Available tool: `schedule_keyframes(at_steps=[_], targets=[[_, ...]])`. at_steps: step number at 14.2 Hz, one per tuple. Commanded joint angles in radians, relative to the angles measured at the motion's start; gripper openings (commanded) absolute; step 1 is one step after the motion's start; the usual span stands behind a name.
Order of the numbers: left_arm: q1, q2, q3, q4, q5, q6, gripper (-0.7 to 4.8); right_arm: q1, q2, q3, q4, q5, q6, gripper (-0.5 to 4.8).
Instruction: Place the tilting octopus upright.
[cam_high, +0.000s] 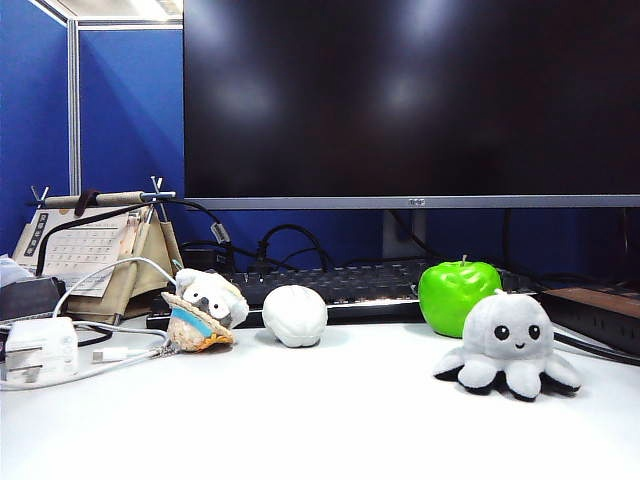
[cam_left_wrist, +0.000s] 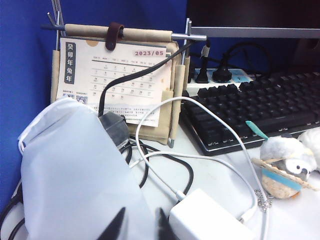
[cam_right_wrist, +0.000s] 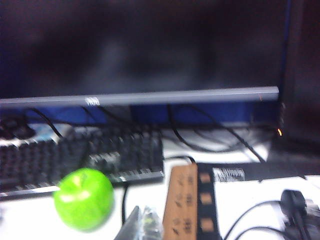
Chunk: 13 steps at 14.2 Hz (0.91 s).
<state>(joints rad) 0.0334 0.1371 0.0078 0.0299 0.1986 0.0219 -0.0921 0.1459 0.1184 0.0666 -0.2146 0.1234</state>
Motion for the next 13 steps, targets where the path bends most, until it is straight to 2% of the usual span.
schedule_keyframes(at_steps=[1,4,13], targets=[[0.0,0.0,0.0,0.009,0.005,-0.004,0.8,0.0,-0.034,-0.024,0.029,0.015,-0.002,-0.06],[0.0,0.0,0.0,0.01,0.005,-0.003,0.8,0.0,-0.072,-0.088,0.113,0.015,-0.03,-0.06],[0.0,0.0,0.0,0.009,0.005,-0.003,0.8,0.0,-0.103,-0.108,0.109,0.032,-0.074,-0.05]])
